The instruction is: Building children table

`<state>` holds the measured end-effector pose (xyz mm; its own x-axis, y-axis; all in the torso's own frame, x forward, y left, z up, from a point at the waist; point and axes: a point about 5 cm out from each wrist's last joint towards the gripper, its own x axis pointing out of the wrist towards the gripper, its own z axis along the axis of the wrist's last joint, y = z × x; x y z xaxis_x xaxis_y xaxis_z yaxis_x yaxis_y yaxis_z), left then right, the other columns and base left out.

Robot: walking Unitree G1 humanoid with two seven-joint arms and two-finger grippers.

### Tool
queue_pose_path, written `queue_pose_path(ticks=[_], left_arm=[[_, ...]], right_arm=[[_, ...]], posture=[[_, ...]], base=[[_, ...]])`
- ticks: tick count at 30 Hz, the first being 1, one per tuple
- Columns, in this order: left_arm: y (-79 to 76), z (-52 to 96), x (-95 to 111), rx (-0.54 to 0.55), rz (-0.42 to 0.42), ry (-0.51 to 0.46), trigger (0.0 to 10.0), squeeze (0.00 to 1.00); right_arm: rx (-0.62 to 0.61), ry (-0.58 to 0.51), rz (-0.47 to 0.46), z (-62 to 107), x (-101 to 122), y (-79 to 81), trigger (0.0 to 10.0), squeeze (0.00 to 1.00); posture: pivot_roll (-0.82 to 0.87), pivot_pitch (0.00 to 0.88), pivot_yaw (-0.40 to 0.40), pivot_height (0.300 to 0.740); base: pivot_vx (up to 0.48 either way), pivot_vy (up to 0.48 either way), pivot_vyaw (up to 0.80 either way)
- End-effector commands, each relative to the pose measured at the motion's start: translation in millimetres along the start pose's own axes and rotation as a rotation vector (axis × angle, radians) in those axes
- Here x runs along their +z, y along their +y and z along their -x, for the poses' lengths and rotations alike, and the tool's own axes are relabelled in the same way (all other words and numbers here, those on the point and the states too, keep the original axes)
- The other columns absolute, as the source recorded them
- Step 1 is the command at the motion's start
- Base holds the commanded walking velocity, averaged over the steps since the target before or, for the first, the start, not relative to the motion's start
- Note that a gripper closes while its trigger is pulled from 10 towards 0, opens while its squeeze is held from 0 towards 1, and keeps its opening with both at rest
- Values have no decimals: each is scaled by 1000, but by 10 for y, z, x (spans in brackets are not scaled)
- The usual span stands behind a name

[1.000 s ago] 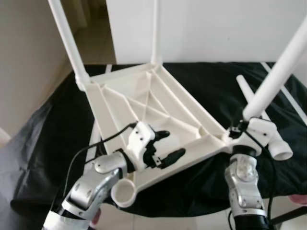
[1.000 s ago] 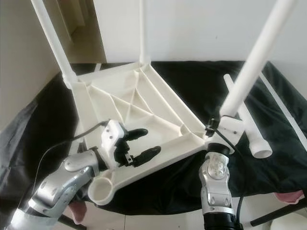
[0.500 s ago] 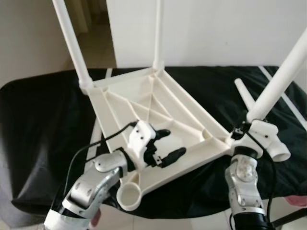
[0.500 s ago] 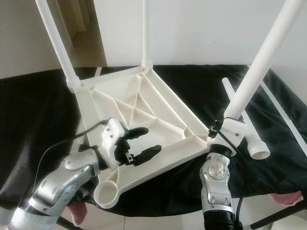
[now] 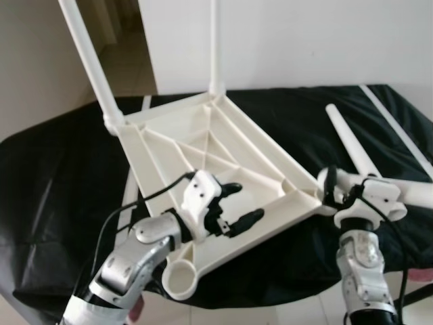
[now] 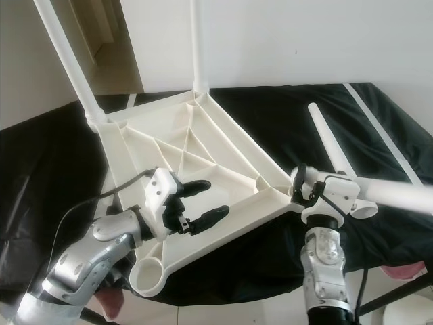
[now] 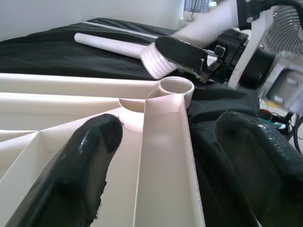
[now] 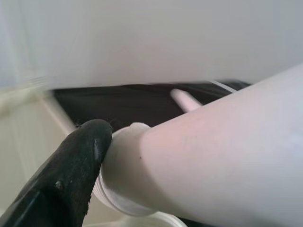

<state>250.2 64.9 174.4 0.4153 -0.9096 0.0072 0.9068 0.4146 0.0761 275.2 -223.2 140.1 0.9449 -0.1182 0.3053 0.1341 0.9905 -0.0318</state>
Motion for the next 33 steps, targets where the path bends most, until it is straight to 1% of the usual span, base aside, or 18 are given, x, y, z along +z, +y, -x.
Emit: queue_pose_path(ticks=[1, 4, 5, 16, 20, 21, 24, 25, 26, 29, 30, 33], left_arm=[[-21, -18, 20, -74, -10, -2, 10000, 0], [-23, -20, 21, -75, -10, -3, 10000, 0], [-23, -21, 26, -75, -11, -4, 10000, 0], [-28, -16, 47, -70, -12, -11, 10000, 0], [-23, -17, 52, -68, -12, -12, 10000, 0], [-17, -23, 58, -64, -12, -15, 10000, 0], [-17, -26, 60, -64, -12, -16, 10000, 0], [-14, -29, 63, -63, -12, -17, 10000, 0], [-14, -29, 63, -63, -12, -17, 10000, 0], [-7, -31, 78, -60, -13, -22, 10000, 0], [-7, -31, 78, -60, -13, -22, 10000, 0], [-4, -31, 83, -59, -12, -26, 10000, 0]], right_arm=[[101, 13, -59, -45, 5, -14, 0, 0], [110, 9, -67, -59, 18, -33, 0, 0], [119, 0, -54, -73, 34, -43, 0, 0], [184, -4, -50, -118, 50, -41, 0, 0], [201, -17, -31, -157, 87, -89, 0, 0], [233, -32, 9, -198, 146, -143, 980, 0], [252, -32, 25, -204, 159, -152, 980, 0], [272, -23, 56, -184, 142, -152, 10000, 0], [272, -23, 56, -184, 142, -152, 10000, 0], [296, 5, 118, -85, 61, -182, 10000, 0], [296, 5, 118, -85, 61, -182, 10000, 0], [308, 33, 125, 13, -34, -205, 10000, 0]], posture=[[-68, 31, 37, 740], [-68, 31, 37, 740], [-69, 33, 39, 740], [-60, 36, 39, 740], [-57, 39, 38, 740], [-62, 43, 40, 740], [-62, 43, 40, 740], [-61, 43, 39, 740], [-61, 43, 39, 740], [-61, 42, 37, 740], [-61, 42, 37, 740], [-64, 45, 40, 740]], base=[[0, 0, 0], [0, 0, 0], [0, 0, 0], [0, 0, 0], [0, 0, 0], [0, 0, 0], [0, 0, 0], [0, 0, 0], [0, 0, 0], [0, 0, 0], [0, 0, 0], [0, 0, 0]])
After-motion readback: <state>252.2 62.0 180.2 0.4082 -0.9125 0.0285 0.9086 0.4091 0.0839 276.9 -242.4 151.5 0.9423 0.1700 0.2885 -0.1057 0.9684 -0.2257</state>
